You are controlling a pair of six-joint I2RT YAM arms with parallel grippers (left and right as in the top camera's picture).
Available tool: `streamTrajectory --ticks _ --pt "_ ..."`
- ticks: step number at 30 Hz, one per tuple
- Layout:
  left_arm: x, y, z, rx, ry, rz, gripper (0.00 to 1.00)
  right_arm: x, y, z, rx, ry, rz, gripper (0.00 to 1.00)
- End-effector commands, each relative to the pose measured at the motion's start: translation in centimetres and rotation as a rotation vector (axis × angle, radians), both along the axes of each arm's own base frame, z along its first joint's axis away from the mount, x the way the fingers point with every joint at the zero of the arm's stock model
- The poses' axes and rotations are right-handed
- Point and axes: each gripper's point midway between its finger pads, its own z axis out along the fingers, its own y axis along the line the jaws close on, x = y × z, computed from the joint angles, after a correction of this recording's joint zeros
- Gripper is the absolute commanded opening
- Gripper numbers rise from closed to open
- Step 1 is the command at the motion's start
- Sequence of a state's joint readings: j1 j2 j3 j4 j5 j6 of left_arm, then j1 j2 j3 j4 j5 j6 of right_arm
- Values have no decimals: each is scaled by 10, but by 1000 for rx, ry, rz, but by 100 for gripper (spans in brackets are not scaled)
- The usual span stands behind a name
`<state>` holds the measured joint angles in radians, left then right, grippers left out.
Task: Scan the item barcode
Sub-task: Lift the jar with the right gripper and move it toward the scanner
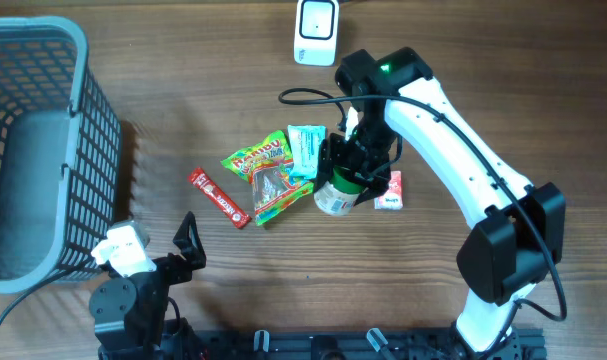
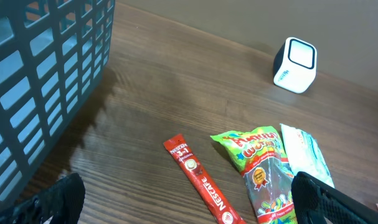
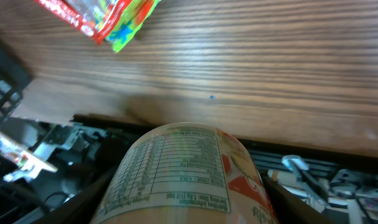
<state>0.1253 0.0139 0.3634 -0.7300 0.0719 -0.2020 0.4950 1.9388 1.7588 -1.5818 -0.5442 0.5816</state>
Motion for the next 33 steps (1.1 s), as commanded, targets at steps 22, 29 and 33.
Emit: streamTrajectory --ticks 22,29,33 --pt "0 1 0 18 -3 0 100 45 37 16 129 -104 -206 60" --pt "0 1 0 18 -3 -1 100 79 17 0 25 -371 -59 60" --pt "0 1 0 18 -3 -1 100 113 24 5 56 -552 -3 58"
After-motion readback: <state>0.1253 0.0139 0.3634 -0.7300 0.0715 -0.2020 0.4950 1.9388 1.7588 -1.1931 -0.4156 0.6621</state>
